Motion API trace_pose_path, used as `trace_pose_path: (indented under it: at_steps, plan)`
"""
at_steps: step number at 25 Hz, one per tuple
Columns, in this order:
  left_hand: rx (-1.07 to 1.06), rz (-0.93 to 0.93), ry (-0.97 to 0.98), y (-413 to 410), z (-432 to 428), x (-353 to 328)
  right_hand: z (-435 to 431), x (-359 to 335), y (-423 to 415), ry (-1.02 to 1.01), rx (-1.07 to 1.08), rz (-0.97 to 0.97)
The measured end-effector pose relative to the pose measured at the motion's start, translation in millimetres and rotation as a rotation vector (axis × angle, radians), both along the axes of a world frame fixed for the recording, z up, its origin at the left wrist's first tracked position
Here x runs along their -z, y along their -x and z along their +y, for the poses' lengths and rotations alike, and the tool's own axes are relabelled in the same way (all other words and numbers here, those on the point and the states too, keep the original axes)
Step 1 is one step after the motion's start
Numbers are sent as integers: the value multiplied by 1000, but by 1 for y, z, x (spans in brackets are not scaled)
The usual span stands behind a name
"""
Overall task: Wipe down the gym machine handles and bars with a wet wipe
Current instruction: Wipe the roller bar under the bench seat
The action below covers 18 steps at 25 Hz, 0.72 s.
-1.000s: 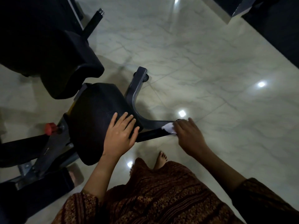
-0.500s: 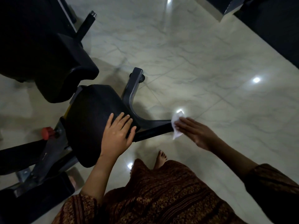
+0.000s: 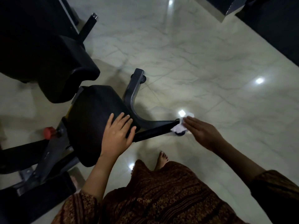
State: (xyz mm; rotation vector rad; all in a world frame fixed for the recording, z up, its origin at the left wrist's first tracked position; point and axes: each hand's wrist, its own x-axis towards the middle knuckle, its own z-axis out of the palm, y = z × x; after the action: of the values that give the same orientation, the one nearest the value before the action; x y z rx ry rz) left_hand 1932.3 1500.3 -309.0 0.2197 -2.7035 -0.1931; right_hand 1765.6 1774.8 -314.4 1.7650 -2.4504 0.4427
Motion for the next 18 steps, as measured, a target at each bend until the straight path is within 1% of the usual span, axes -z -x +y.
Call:
trace_pose_path:
  at_steps: [2, 4, 6, 7, 9, 11, 12, 13, 15, 18]
  plan:
    - [-3, -2, 1, 0, 1, 0, -12, -7, -9, 58, -90, 17]
    - [-1, -2, 2, 0, 0, 0, -50, 3, -32, 68, -313, 52]
    - [-3, -5, 10, 0, 0, -1, -90, 25, -57, 24, -486, 101]
    - [-3, -10, 13, 0, 0, -1, -103, 32, -62, -10, -530, 113]
    - [-4, -22, 9, -1, -1, -1, -107, 42, -53, -52, -515, 74]
    - [-8, -27, -1, -1, -1, -1, -86, 43, -36, -70, -412, -93]
    - [-10, -26, -4, -1, -1, -1, -68, 43, -27, -74, -371, -145]
    - [-12, -26, -8, 0, -1, -1, -50, 39, -18, -74, -345, -144]
    - [-13, -33, -11, 0, 0, -1, -23, 29, -4, -36, -309, -81]
    - [-18, -30, -6, -1, 0, 0, -46, 24, -18, 2, -193, 24]
